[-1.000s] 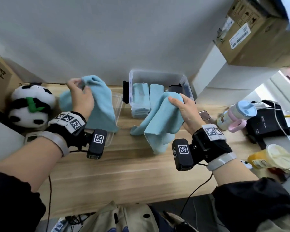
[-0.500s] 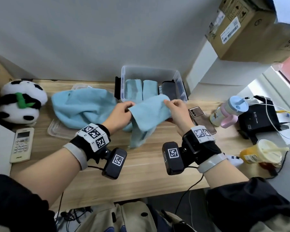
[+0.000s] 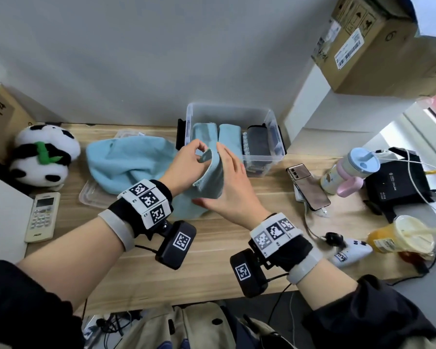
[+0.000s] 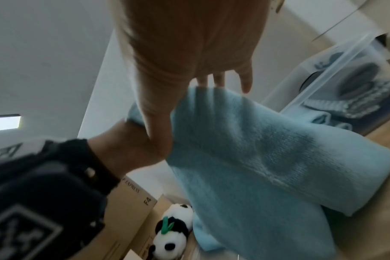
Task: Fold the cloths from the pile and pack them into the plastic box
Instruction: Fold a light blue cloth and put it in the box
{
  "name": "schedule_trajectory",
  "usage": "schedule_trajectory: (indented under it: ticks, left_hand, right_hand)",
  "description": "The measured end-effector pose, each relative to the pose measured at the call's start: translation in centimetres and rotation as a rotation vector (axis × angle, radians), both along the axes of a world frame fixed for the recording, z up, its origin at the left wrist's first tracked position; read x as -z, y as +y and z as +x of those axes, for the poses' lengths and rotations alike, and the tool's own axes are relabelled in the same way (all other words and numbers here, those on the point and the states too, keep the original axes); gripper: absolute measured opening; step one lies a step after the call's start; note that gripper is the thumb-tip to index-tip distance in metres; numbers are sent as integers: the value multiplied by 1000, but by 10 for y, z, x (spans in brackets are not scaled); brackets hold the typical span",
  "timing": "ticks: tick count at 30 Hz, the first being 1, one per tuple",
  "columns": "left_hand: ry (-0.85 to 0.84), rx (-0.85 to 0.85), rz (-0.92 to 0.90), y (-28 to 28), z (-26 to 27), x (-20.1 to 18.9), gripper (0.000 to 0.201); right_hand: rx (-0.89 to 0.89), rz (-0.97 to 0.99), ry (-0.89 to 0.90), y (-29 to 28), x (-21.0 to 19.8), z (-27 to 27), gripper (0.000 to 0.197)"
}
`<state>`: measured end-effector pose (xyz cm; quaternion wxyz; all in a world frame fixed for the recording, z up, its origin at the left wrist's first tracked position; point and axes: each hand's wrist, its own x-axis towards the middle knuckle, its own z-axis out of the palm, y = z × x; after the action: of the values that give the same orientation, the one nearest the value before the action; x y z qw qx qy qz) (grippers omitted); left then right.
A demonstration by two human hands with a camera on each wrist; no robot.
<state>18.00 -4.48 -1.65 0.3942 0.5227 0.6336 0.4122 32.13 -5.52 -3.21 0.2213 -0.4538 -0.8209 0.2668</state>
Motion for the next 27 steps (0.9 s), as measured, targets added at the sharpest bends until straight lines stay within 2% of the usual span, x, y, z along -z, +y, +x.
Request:
schedule_trajectory:
  ticks: [3, 6, 8, 10, 12, 17, 20, 22, 24, 27]
  left_hand:
    - [53, -19, 23, 3, 2, -5, 19]
    - [93, -8, 23, 3, 2, -6, 21]
    - [55, -1, 13, 0, -2, -3, 27]
    - [-55, 44, -15, -5, -7, -1, 29]
    - [-64, 153, -69, -11, -14, 4, 26]
    - [47, 354, -234, -20, -25, 23, 26]
    - [63, 411, -330, -24, -31, 43, 7]
    - [60, 399, -416, -27, -35, 55, 8]
    - [69, 343, -460, -28, -39, 62, 12]
    - [96, 224, -417, -24, -51, 71, 18]
  right_hand:
    - [88, 94, 22, -4, 5, -9, 103]
    - [131, 177, 61, -7, 2, -11, 74]
    - [178, 196, 133, -2, -2, -6, 51]
    - [264, 141, 254, 7, -5, 2, 29]
    - [346, 31, 392, 21, -11, 13, 15]
    - [421, -238, 698, 41, -29, 37, 20]
    - [498, -300, 793, 46, -30, 52, 21]
    - [503, -273, 770, 49, -28, 64, 20]
    - [455, -251, 671, 51, -24, 73, 18]
    - [422, -290, 641, 53, -15, 87, 12]
